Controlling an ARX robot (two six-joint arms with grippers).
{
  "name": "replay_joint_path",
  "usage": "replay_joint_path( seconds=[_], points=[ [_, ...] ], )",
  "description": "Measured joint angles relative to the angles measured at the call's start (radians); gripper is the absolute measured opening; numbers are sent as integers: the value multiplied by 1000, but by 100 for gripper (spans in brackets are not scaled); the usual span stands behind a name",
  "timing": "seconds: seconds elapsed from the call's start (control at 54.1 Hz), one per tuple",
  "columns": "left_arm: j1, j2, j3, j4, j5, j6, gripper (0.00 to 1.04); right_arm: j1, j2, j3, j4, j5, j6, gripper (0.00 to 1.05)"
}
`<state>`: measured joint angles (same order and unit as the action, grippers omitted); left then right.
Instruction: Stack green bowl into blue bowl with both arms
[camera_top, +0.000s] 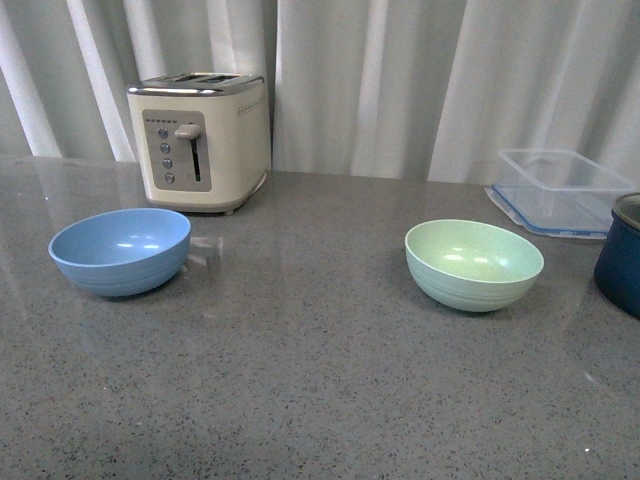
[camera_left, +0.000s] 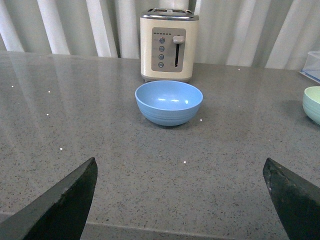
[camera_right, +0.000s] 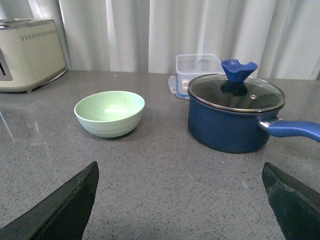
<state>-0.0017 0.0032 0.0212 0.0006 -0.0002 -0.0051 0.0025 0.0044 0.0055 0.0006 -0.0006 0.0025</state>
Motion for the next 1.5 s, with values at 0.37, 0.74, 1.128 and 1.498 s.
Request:
replay_joint_path(
  seconds=[0.37,0.74,1.128,1.498],
  points=[
    [0,0,0,0,0,0,98,0,0,0,0,0,0,95],
    [-48,54,3,56,-211,20,98,0,0,0,0,0,0,95],
    [120,724,460,235,-48,-186,98,0,0,0,0,0,0,95],
    [143,1329,932,5,12,-396,98,0,-1,0,0,0,0,95]
  ],
)
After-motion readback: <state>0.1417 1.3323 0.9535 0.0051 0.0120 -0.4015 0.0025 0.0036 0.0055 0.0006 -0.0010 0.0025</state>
